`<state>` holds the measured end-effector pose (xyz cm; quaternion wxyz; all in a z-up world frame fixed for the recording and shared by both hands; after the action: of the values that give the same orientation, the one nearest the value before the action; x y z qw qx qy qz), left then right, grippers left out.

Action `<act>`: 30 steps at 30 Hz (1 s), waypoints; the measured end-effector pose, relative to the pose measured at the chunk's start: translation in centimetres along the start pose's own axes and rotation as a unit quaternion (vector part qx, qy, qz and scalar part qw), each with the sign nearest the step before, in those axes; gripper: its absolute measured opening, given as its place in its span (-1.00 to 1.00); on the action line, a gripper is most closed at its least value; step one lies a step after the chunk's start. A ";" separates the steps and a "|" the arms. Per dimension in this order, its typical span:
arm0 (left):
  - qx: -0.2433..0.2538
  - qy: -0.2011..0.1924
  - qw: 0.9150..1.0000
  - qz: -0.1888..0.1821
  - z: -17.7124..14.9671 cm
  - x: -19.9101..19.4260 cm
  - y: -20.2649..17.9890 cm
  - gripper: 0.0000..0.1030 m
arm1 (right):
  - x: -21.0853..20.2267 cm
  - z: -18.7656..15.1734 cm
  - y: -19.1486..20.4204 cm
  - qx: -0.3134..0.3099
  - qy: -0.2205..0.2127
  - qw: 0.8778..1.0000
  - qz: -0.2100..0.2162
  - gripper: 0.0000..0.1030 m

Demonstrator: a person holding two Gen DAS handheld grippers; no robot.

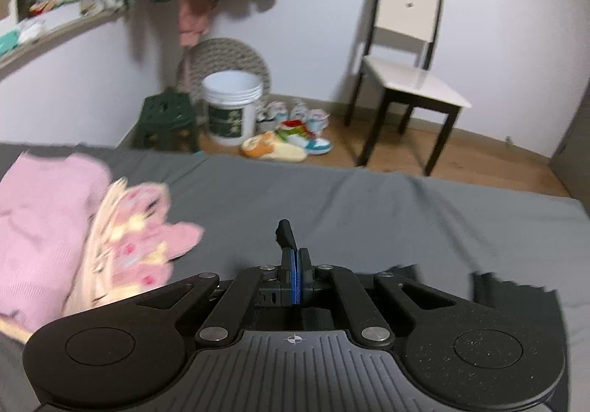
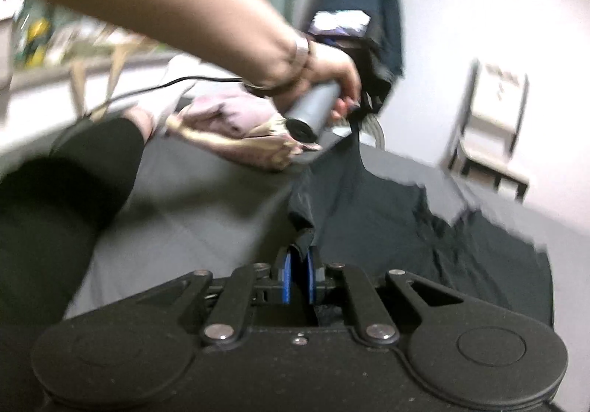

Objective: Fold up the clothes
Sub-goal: 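Lift the garment end with the left gripper and fold it over toward the right gripper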

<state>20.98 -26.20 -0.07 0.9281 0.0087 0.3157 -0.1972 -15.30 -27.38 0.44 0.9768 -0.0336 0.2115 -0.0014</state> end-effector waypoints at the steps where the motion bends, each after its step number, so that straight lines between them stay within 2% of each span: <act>1: 0.005 -0.003 1.000 -0.006 0.4 -0.4 -1.0 -1.00 | -0.4 0.1 -1.1 0.019 0.003 1.000 -0.003 -0.82; 6: 0.028 -0.007 0.999 -0.039 1.4 -1.2 -7.2 -1.00 | -2.5 -1.0 -5.9 0.112 0.031 0.993 -0.015 -0.82; 9: 0.044 -0.002 0.998 -0.054 1.1 -1.1 -11.3 -1.00 | -3.7 -2.1 -8.5 0.141 0.043 0.988 -0.038 -0.82; 13: 0.058 0.014 0.996 -0.069 -0.2 -0.3 -16.4 -1.00 | -4.4 -4.1 -12.1 0.197 0.070 0.976 -0.062 -0.82; 17: 0.079 0.026 0.993 -0.085 -1.7 0.8 -21.1 -1.00 | -4.8 -6.2 -14.8 0.264 0.093 0.958 -0.070 -0.82; 24: 0.119 0.044 0.984 -0.121 -3.7 1.5 -28.1 -1.00 | -5.2 -8.7 -17.8 0.342 0.111 0.929 -0.088 -0.82; 30: 0.154 0.058 0.977 -0.135 -5.1 1.5 -31.3 -1.00 | -5.2 -9.7 -18.4 0.361 0.128 0.920 -0.084 -0.82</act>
<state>7.42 -54.90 -1.61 0.8606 0.1199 0.3333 -0.3660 -23.88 -46.31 -5.01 0.8834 0.3044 0.3162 -0.1643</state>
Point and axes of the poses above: each gripper's, at about its wrist camera, not at the fingertips, and x roughly the way its jaws point, y to its left, z to its top, the point moved 3 cm from there along x, roughly the way its jaws point, and after that the axes turned 6 degrees about -y, right-handed, at the moved point
